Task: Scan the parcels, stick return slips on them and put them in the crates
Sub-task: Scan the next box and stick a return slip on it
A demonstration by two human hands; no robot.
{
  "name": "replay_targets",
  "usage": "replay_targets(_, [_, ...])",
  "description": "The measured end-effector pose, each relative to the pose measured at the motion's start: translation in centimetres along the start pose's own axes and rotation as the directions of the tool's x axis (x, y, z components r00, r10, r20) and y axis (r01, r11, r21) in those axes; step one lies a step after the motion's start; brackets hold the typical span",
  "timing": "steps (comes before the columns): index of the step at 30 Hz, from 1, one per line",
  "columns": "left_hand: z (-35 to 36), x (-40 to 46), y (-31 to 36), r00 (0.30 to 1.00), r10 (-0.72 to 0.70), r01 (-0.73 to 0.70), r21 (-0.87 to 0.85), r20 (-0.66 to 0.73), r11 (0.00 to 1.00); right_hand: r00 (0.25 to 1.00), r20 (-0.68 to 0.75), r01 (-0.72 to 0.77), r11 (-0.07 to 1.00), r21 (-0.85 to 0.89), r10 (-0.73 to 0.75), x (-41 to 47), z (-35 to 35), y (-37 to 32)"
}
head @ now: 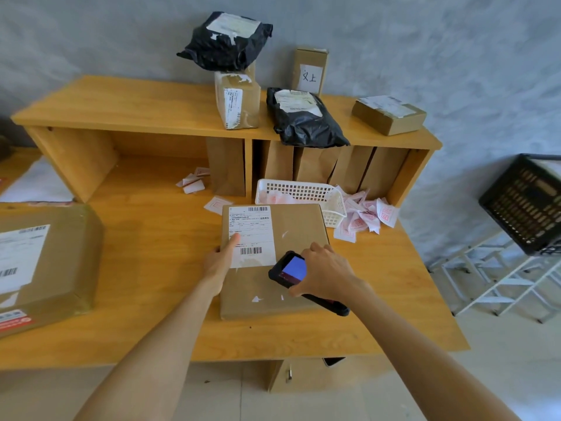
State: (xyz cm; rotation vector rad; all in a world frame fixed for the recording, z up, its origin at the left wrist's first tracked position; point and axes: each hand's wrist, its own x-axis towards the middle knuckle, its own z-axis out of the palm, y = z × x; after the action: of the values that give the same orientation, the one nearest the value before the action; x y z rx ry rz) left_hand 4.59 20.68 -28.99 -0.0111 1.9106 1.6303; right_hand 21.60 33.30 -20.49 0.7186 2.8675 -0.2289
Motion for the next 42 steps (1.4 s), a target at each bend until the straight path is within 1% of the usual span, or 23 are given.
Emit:
replay_targets(6, [0.1, 0.0, -0.1, 1.0, 0.011, -0.011, 0.027, 0.009, 1.0, 0.999, -0.036, -0.034, 0.999, 0.029, 0.035, -0.3, 0.3, 0.6])
replay_targets(8, [0.2, 0.1, -0.2, 0.999, 0.016, -0.018, 0.036, 0.04, 0.999, 0.996, -0.049, -0.077, 0.996, 0.052, 0.079, -0.2, 0.4, 1.3])
replay_targets(11, [0.2, 0.3, -0.6, 0.994, -0.037, 0.03, 0.074, 0.1, 0.997, 0.976, -0.078, -0.195, 0.974, 0.115, 0.204, -0.1, 0.2, 2.8])
replay_targets(14, [0.2, 0.9, -1.0, 0.989, -0.081, 0.069, 0.106, 0.121, 0.992, 0.913, -0.119, -0.368, 0.913, 0.177, 0.391, -0.1, 0.4, 5.0])
replay_targets(17, [0.7, 1.1, -0.8, 0.994, -0.027, 0.009, 0.164, 0.109, 0.986, 0.821, -0.11, -0.53, 0.819, 0.22, 0.561, 0.0, 1.5, 7.8])
replay_targets(19, [0.8, 1.4, -0.6, 0.996, 0.035, -0.052, 0.208, 0.086, 0.977, 0.783, -0.073, -0.59, 0.774, 0.229, 0.618, 0.1, 2.8, 9.5])
replay_targets(21, [1.1, 1.5, -0.5, 0.995, 0.044, -0.063, 0.22, 0.09, 0.973, 0.761, -0.023, -0.627, 0.744, 0.232, 0.649, 0.2, 4.2, 10.6])
replay_targets(23, [1.5, 1.5, -0.6, 0.994, 0.05, -0.073, 0.25, 0.097, 0.966, 0.747, 0.02, -0.65, 0.725, 0.227, 0.664, 0.5, 5.8, 11.3])
replay_targets(25, [1.9, 1.4, -0.5, 0.993, 0.069, -0.098, 0.328, 0.099, 0.94, 0.746, 0.053, -0.657, 0.719, 0.227, 0.664, 0.8, 7.1, 11.5])
replay_targets(27, [2.1, 2.0, -0.3, 0.987, 0.145, -0.159, 0.472, 0.067, 0.867, 0.754, 0.078, -0.65, 0.725, 0.226, 0.652, 1.2, 8.3, 11.6])
replay_targets(29, [2.3, 2.9, 0.0, 0.954, 0.297, -0.247, 0.652, 0.035, 0.717, 0.761, 0.095, -0.645, 0.731, 0.224, 0.642, 1.5, 9.2, 11.6])
replay_targets(31, [3.3, 3.4, 0.8, 0.874, 0.479, -0.366, 0.765, 0.086, 0.53, 0.767, 0.1, -0.638, 0.737, 0.221, 0.634, 1.9, 9.8, 11.6])
replay_targets(33, [4.9, 3.6, 1.9, 0.792, 0.582, -0.469, 0.794, 0.184, 0.387, 0.771, 0.088, -0.632, 0.741, 0.226, 0.631, 2.3, 10.2, 11.7])
replay_targets(35, [6.9, 4.1, 2.6, 0.742, 0.613, -0.54, 0.784, 0.271, 0.306, 0.766, 0.063, -0.634, 0.736, 0.239, 0.64, 2.7, 10.3, 12.0])
replay_targets(37, [9.0, 4.6, 2.8, 0.706, 0.611, -0.597, 0.765, 0.358, 0.242, 0.764, 0.014, -0.626, 0.736, 0.258, 0.645, 3.2, 10.1, 12.6])
replay_targets(40, [12.2, 5.3, 2.9, 0.675, 0.58, -0.656, 0.73, 0.456, 0.19, 0.772, -0.052, -0.596, 0.75, 0.288, 0.634, 4.5, 9.4, 13.7])
replay_targets(42, [13.8, 5.9, 2.9, 0.66, 0.554, -0.677, 0.721, 0.507, 0.148, 0.756, -0.049, -0.589, 0.711, 0.383, 0.653, 5.7, 9.0, 14.7])
